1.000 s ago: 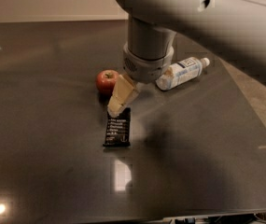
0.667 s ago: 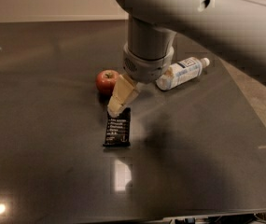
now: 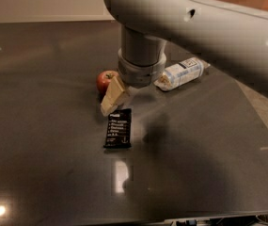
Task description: Pick rxbar chocolate
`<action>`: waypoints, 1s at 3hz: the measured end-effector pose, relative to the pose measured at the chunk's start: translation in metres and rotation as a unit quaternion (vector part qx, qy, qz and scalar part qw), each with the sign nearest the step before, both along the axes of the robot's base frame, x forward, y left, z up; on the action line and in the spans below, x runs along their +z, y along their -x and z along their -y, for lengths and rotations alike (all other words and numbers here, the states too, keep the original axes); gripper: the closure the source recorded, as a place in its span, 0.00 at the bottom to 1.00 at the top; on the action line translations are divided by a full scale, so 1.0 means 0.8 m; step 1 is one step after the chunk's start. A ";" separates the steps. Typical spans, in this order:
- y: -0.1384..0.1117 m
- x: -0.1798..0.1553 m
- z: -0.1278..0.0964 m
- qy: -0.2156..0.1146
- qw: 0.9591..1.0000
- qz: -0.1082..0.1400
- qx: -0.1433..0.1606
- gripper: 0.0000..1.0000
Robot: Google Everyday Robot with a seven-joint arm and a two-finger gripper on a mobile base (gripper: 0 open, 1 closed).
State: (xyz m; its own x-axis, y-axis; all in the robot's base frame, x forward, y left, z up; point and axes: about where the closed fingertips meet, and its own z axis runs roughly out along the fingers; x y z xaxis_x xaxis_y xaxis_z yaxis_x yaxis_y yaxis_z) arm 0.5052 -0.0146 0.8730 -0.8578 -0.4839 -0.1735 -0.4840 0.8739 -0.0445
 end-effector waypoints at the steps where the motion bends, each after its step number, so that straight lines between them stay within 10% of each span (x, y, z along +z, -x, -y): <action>1: 0.000 -0.017 -0.014 -0.008 0.998 -0.009 -0.062 0.00; 3: 0.001 -0.053 -0.038 -0.010 0.992 -0.035 -0.123 0.00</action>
Offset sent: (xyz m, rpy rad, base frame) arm -0.0041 0.0376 -0.0469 0.0282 0.0774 -0.2977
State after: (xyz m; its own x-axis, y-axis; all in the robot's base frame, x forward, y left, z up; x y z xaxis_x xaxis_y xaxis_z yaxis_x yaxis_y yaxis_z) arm 0.5044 0.0160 0.8308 -0.9595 -0.2564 -0.1163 -0.2582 0.9661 0.0000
